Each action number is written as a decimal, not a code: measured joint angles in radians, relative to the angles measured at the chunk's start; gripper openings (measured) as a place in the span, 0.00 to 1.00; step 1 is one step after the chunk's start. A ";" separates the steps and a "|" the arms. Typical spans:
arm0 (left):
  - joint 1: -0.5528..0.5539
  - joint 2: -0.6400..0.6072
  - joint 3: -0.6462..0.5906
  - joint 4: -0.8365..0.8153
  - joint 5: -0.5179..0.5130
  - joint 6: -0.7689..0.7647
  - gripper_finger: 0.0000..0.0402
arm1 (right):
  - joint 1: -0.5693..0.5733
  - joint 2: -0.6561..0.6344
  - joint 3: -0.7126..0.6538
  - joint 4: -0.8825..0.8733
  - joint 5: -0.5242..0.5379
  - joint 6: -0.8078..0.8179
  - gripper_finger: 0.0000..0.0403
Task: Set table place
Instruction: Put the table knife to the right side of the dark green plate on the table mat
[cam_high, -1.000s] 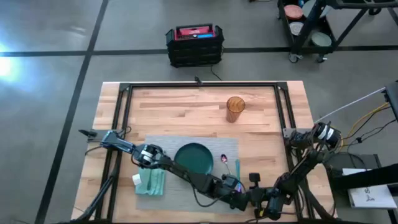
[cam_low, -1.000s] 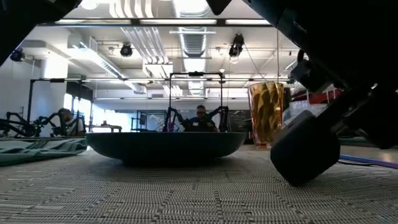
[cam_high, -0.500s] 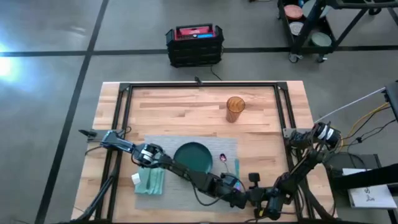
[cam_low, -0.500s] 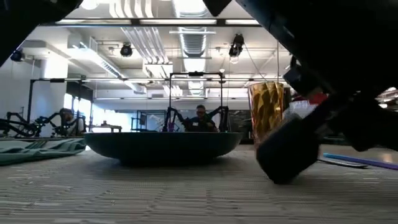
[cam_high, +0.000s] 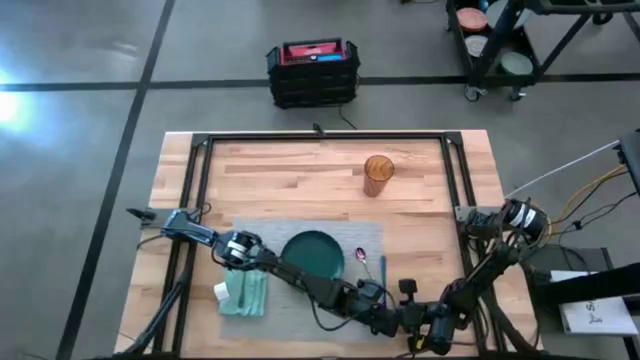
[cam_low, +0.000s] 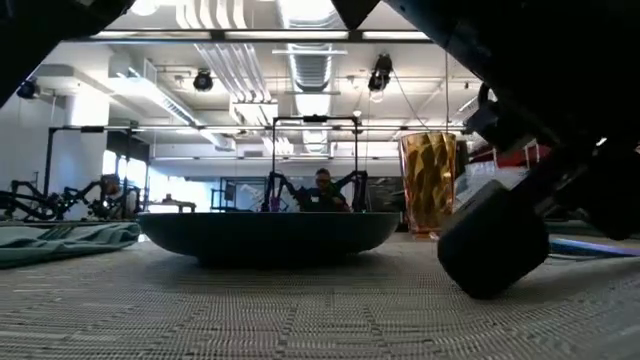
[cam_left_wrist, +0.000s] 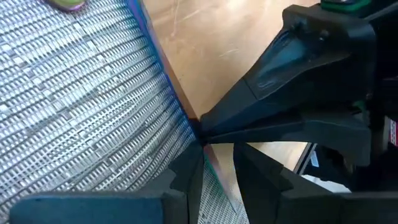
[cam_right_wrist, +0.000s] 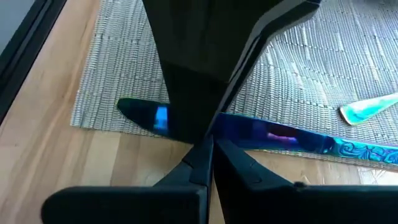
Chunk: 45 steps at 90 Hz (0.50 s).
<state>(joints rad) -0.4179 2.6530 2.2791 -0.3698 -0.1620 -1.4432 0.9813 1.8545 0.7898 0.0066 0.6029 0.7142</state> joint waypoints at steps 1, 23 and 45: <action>0.000 0.000 0.000 0.000 0.000 0.000 0.19 | 0.000 0.000 0.000 0.000 0.000 0.000 0.00; 0.000 0.000 0.000 -0.004 -0.006 0.011 0.18 | 0.000 0.000 0.000 0.007 0.014 -0.017 0.00; -0.002 0.000 0.000 -0.009 -0.014 0.030 0.02 | 0.002 -0.002 -0.001 0.007 0.021 -0.035 0.00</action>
<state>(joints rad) -0.4203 2.6530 2.2791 -0.3790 -0.1756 -1.4132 0.9836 1.8530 0.7891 0.0136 0.6235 0.6797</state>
